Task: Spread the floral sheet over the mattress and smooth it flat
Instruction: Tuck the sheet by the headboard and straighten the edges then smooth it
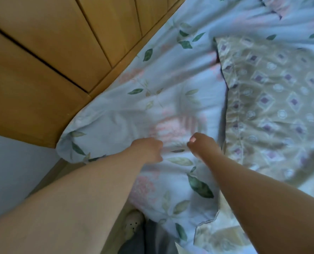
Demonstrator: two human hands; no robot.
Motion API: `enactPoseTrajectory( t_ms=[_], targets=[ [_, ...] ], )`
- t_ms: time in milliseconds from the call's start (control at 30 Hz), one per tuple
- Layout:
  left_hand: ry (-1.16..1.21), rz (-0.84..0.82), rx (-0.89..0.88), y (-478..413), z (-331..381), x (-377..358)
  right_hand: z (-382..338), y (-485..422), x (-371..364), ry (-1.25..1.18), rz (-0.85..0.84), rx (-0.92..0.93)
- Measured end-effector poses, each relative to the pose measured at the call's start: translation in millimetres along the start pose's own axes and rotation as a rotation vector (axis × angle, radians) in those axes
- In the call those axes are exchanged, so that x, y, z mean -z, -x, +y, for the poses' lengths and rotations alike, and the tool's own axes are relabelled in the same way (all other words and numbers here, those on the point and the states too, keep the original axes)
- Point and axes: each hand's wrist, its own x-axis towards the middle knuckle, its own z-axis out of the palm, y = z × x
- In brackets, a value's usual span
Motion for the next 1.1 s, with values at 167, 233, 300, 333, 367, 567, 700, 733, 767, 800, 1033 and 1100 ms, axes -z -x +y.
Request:
enactPoseTrajectory(
  t_ms=[167, 233, 300, 333, 367, 567, 700, 733, 767, 800, 1033, 1100],
  targets=[
    [-0.014, 0.041, -0.119, 3, 28, -42, 45, 30, 2, 0.100, 0.219, -0.142],
    [-0.047, 0.086, -0.188, 4, 38, -57, 67, 44, -5, 0.169, 0.235, -0.173],
    [-0.076, 0.155, -0.237, 6, 53, -70, 91, 57, -19, 0.314, 0.213, -0.128],
    [-0.103, 0.187, -0.259, 8, 61, -76, 102, 63, -27, 0.371, 0.192, -0.095],
    [-0.138, 0.210, -0.284, 10, 69, -82, 109, 68, -33, 0.406, 0.176, -0.077],
    [-0.262, 0.219, -0.225, 13, 121, -114, 147, 74, -31, 0.360, 0.223, -0.017],
    [-0.320, 0.314, -0.139, 15, 148, -120, 169, 83, -8, 0.285, 0.270, 0.071],
    [-0.318, 0.314, -0.128, 14, 154, -122, 174, 84, -3, 0.261, 0.306, 0.074],
    [-0.299, 0.313, -0.107, 13, 162, -124, 182, 84, 5, 0.226, 0.344, 0.073],
    [-0.273, 0.307, -0.083, 14, 167, -124, 186, 82, 11, 0.182, 0.365, 0.065],
    [-0.136, 0.218, 0.067, 21, 196, -134, 202, 78, 52, -0.183, 0.460, 0.016],
    [-0.167, 0.223, 0.039, 20, 198, -143, 207, 79, 61, -0.207, 0.488, 0.021]
  ],
)
